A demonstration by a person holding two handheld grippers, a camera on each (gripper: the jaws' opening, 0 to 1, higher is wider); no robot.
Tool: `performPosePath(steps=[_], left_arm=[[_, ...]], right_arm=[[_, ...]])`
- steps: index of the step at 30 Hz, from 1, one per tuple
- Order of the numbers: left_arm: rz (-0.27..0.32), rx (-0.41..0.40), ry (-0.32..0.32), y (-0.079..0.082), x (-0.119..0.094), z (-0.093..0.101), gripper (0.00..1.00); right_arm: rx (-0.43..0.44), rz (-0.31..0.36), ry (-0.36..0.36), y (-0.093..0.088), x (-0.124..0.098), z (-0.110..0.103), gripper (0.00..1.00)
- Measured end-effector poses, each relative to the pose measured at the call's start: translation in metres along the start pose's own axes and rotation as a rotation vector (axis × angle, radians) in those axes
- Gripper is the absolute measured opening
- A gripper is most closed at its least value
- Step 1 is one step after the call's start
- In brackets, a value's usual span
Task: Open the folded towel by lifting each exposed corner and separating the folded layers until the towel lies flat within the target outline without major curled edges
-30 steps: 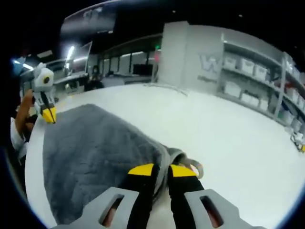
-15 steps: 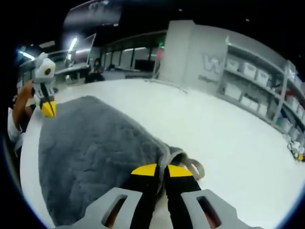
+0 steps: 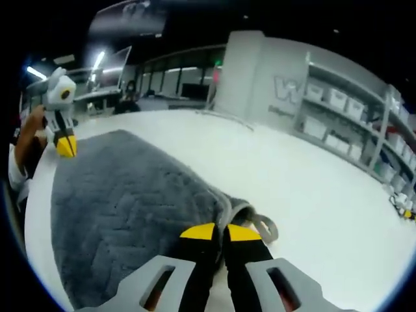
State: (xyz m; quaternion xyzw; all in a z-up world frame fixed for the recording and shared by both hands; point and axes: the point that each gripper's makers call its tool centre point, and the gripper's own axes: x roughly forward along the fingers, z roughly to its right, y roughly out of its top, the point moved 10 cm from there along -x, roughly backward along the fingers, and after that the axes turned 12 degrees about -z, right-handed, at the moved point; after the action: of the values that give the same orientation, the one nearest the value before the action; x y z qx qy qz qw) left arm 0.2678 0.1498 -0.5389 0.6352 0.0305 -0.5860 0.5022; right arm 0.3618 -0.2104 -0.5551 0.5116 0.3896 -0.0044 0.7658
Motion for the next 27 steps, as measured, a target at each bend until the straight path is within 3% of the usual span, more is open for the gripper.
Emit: performPosePath(steps=[7,15,21,27], left_arm=[[-0.002,-0.035,-0.016,-0.001,0.001,0.002,0.01],[0.000,-0.048,0.011,0.007,-0.001,-0.010,0.01],[0.001,-0.050,0.015,0.005,0.002,0.001,0.01],[0.004,-0.047,0.015,0.008,0.000,-0.010,0.01]], right_arm=[[0.001,-0.003,-0.004,0.000,-0.001,0.000,0.00],[0.014,-0.006,-0.003,-0.002,-0.004,0.002,0.00],[0.017,-0.011,-0.007,-0.003,-0.008,0.000,0.01],[0.026,-0.005,-0.003,-0.005,-0.009,0.001,0.01]])
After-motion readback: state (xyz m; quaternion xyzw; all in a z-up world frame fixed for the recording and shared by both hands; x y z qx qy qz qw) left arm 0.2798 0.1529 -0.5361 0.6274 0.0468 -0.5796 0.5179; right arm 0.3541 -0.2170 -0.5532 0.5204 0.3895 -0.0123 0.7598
